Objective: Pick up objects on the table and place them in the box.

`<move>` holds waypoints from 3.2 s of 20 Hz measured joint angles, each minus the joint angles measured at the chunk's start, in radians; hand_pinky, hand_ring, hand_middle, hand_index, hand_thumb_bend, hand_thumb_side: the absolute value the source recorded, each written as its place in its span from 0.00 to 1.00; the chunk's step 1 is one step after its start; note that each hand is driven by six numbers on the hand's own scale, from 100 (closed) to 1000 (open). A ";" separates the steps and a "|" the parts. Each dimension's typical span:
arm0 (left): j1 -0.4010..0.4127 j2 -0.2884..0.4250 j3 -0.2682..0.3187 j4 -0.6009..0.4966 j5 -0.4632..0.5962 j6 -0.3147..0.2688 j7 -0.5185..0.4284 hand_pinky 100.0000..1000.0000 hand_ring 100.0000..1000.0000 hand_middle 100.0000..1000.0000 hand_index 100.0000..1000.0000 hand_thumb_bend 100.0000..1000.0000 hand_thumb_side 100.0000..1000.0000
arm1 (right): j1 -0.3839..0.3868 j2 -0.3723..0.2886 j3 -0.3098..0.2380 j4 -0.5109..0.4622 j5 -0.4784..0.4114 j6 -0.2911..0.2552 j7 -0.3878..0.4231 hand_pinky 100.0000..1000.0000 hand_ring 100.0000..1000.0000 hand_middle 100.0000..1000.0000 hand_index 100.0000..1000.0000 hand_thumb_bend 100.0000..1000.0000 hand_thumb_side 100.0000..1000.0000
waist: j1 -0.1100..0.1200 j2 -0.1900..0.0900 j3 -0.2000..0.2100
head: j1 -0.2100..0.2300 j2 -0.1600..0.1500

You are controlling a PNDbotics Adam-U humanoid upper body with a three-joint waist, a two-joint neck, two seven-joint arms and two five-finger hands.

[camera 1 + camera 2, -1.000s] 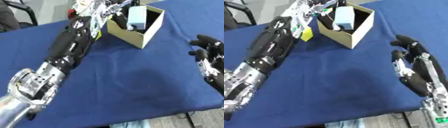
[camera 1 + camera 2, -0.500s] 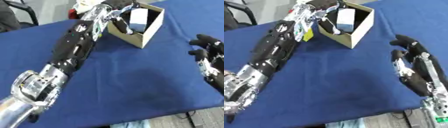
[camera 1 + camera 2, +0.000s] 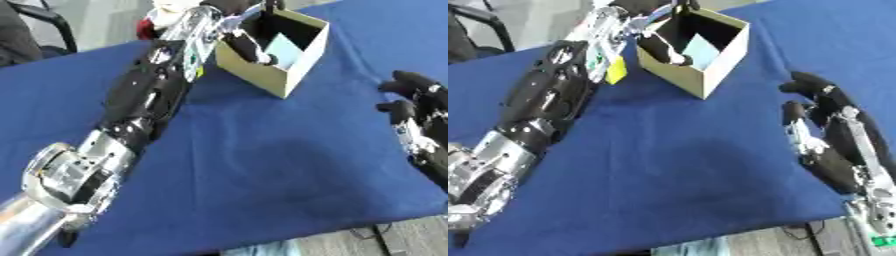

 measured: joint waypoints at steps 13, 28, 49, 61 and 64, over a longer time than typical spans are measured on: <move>0.003 0.084 0.068 0.046 -0.043 0.102 0.041 0.71 0.62 0.67 0.82 0.59 0.30 | 0.011 0.000 -0.004 0.006 0.000 0.000 -0.003 0.72 0.87 0.70 0.87 0.00 0.45 | -0.004 -0.011 0.032 | -0.014 0.000; 0.024 0.124 0.160 0.259 -0.071 0.248 -0.022 0.69 0.59 0.63 0.81 0.65 0.32 | 0.017 0.000 -0.010 0.006 0.001 0.000 -0.008 0.72 0.87 0.70 0.87 0.00 0.46 | -0.008 -0.007 0.033 | -0.023 0.000; 0.058 0.097 0.172 0.317 -0.033 0.276 -0.045 0.60 0.43 0.43 0.66 0.23 0.04 | 0.009 0.000 -0.012 0.006 0.002 -0.001 -0.008 0.72 0.87 0.70 0.87 0.00 0.46 | -0.008 0.015 0.027 | -0.023 -0.001; 0.033 0.097 0.141 0.118 0.058 0.225 0.008 0.57 0.42 0.39 0.65 0.21 0.08 | 0.010 0.000 -0.013 0.007 0.002 -0.001 -0.008 0.73 0.87 0.70 0.87 0.00 0.46 | -0.010 0.009 0.031 | -0.023 -0.001; 0.017 0.090 0.121 0.065 0.075 0.216 0.015 0.57 0.42 0.40 0.65 0.21 0.08 | 0.010 0.000 -0.012 0.007 0.002 -0.002 -0.006 0.73 0.87 0.70 0.87 0.00 0.46 | -0.010 0.008 0.026 | -0.021 -0.001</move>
